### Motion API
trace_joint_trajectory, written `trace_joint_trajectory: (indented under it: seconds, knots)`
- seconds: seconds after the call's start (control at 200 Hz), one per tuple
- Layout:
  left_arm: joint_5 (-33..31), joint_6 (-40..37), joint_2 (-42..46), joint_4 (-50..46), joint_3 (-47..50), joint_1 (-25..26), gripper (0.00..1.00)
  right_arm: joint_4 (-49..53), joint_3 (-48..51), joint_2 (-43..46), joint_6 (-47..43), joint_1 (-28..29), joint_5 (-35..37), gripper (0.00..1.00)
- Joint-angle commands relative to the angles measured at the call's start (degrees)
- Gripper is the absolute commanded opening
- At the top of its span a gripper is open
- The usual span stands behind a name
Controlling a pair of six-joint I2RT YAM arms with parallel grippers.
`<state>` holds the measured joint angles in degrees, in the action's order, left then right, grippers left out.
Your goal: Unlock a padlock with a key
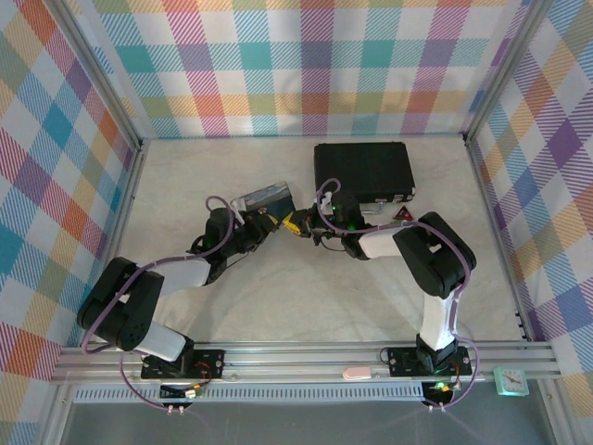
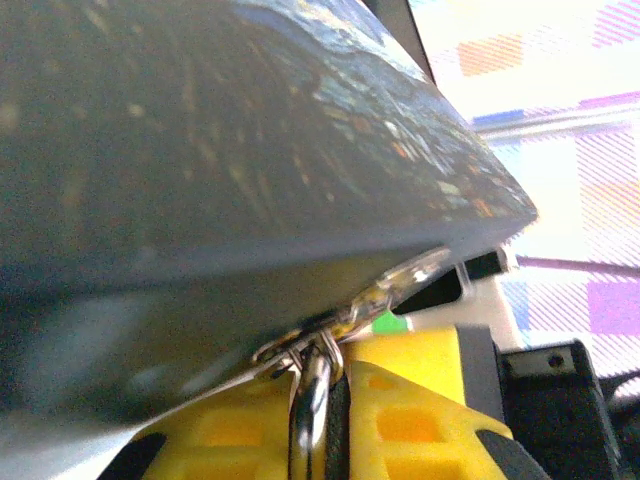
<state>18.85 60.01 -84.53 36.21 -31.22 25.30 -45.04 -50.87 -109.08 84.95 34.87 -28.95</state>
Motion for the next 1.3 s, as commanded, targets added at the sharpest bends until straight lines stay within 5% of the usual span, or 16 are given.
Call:
trace_joint_trajectory:
  seconds: [0.0,0.415,0.785,1.115,1.295]
  knots:
    - [4.7,2.5,-0.2,5.4,0.6,3.2,0.00,-7.3,0.5,-1.2,3.6,2.3,5.7,0.00]
    - [-15.8,-2.8,4.6,-11.2,-1.1,3.8,0.00,3.6,7.0,6.2,-5.9,3.1,9.6,0.00]
    - [-25.6,-1.4,-4.8,-7.3,-3.4,9.5,0.00,15.8,11.1,13.0,-15.0,2.7,13.9,0.00]
    - [-23.5,4.3,-5.9,-4.4,-1.8,12.7,0.47,23.8,10.8,17.7,-21.7,2.7,18.5,0.00]
    - [-23.4,7.5,4.7,-10.2,1.2,13.0,0.49,23.9,10.2,18.5,-21.7,2.7,18.8,0.00]
